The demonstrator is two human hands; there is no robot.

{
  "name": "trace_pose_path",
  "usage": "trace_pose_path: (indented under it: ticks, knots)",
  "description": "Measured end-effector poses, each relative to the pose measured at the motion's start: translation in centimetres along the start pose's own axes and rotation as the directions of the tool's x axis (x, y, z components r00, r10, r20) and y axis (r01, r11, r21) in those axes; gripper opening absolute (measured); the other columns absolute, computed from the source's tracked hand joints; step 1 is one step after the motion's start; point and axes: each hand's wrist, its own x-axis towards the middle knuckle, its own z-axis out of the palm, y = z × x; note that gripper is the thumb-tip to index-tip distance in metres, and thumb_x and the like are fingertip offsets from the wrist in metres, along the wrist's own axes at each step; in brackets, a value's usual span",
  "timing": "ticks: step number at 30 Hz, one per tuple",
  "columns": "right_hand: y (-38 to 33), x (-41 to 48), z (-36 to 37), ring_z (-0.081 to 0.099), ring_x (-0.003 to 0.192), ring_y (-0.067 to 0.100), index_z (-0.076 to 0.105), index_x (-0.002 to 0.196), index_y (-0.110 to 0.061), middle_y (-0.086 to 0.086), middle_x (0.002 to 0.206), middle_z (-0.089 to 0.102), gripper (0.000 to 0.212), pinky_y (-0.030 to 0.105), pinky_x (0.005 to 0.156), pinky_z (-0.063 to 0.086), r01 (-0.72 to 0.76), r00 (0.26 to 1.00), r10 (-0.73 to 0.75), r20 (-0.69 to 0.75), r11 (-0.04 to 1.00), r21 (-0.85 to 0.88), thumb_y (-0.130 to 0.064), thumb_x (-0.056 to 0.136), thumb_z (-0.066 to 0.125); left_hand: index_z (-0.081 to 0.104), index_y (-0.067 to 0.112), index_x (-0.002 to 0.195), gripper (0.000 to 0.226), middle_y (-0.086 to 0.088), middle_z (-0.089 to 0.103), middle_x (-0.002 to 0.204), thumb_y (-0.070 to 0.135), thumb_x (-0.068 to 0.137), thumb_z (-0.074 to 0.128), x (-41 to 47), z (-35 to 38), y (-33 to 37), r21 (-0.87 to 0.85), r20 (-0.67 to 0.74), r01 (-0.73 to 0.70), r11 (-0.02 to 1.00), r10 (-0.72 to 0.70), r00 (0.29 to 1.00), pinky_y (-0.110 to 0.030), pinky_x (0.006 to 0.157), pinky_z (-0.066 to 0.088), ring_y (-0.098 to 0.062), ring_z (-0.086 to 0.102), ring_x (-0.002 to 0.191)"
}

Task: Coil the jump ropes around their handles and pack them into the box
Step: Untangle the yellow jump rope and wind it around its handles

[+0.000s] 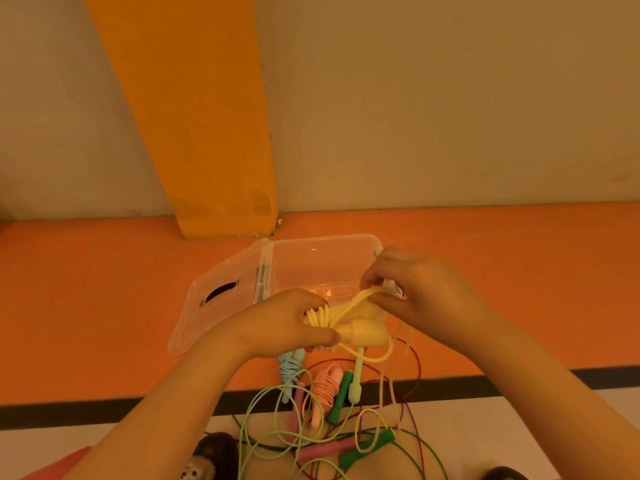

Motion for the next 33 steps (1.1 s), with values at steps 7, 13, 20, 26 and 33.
trace_pose_path:
  ticks: [7, 13, 20, 26, 33]
  knots:
    - [0.5, 0.2, 0.9, 0.059, 0.079, 0.006, 0.073, 0.096, -0.021, -0.007, 0.100, 0.065, 0.021, 0.022, 0.072, 0.049, -0.040, 0.999, 0.038, 0.012, 0.959, 0.279, -0.006, 0.082, 0.069, 0.062, 0.002, 0.084, 0.032, 0.005, 0.048, 0.063, 0.033, 0.084, 0.072, -0.2, 0.6, 0.6, 0.063, 0.053, -0.071, 0.995, 0.068, 0.996, -0.027, 0.057, 0.032, -0.006, 0.042, 0.057]
    - [0.1, -0.1, -0.3, 0.060, 0.103, -0.001, 0.068, 0.107, -0.029, -0.014, 0.111, 0.066, 0.033, 0.018, 0.084, 0.048, -0.301, 0.953, 0.236, 0.191, 0.656, 0.692, -0.042, 0.077, 0.065, 0.067, 0.005, 0.092, 0.009, 0.005, 0.063, 0.062, 0.011, 0.086, 0.069, -0.7, 0.0, 0.9, -0.188, -0.070, -0.143, 0.972, 0.132, 0.989, -0.010, 0.043, 0.032, 0.003, 0.045, 0.040]
    - [-0.3, -0.1, -0.4, 0.064, 0.100, 0.008, 0.052, 0.124, -0.019, 0.002, 0.117, 0.065, 0.069, 0.017, 0.076, 0.049, -0.248, 0.961, 0.209, 0.183, 0.347, 0.904, -0.032, 0.063, 0.080, 0.062, 0.014, 0.091, 0.009, -0.004, 0.064, 0.065, 0.019, 0.084, 0.063, -0.4, -0.2, 0.5, -0.483, -0.218, -0.296, 0.824, 0.215, 0.952, -0.018, 0.039, 0.026, -0.009, 0.035, 0.038]
    - [-1.2, 0.2, 0.7, 0.064, 0.106, 0.019, 0.059, 0.115, -0.018, 0.009, 0.118, 0.063, 0.044, 0.030, 0.086, 0.053, -0.233, 0.965, 0.199, 0.168, 0.372, 0.898, -0.023, 0.074, 0.074, 0.061, 0.012, 0.085, 0.024, -0.009, 0.063, 0.069, 0.035, 0.078, 0.064, 0.2, 0.2, 0.3, -0.557, -0.334, -0.351, 0.753, 0.184, 0.924, -0.022, 0.041, 0.024, -0.013, 0.034, 0.037]
    - [-2.4, 0.3, 1.4, 0.048, 0.059, 0.001, 0.061, 0.097, -0.019, -0.013, 0.070, 0.063, 0.012, 0.014, 0.057, 0.041, -0.228, 0.968, 0.203, 0.147, 0.468, 0.854, -0.028, 0.089, 0.060, 0.050, 0.029, 0.119, 0.033, -0.017, 0.058, 0.069, 0.024, 0.088, 0.060, 0.5, 1.0, 1.1, -0.592, -0.409, -0.349, 0.727, 0.102, 0.907, -0.021, 0.040, 0.025, -0.017, 0.035, 0.036]
